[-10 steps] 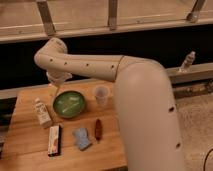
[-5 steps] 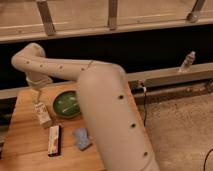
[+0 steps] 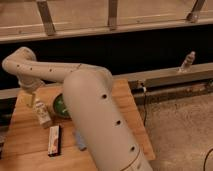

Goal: Place the bottle in the ceramic bowl

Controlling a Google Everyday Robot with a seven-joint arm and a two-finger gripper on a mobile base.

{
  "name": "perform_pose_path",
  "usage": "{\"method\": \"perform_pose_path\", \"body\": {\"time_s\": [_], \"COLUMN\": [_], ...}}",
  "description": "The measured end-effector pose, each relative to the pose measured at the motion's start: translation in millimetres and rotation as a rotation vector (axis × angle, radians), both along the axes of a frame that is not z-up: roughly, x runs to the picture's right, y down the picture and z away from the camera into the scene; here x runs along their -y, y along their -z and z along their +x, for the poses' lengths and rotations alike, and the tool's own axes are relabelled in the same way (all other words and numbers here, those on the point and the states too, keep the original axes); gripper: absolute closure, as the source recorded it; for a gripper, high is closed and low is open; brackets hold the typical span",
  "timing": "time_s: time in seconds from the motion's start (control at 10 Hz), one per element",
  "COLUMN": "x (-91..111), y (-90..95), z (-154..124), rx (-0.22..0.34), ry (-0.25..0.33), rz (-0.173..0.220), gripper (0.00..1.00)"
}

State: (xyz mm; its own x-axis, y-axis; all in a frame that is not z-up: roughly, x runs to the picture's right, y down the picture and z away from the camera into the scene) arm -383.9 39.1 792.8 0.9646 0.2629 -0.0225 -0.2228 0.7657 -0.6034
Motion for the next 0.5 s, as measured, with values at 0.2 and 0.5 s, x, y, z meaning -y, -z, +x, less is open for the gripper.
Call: {"method": "perform_pose_path", "body": {"time_s": [0.2, 0.5], "x": [-10.1, -45.7], "y": [-10.7, -35.2], "z": [6.9, -1.4], "rx": [-0.030, -0.033], "ry": [-0.043, -0.079], "rz": [-0.035, -0.105], "gripper": [0.20, 0.20]}}
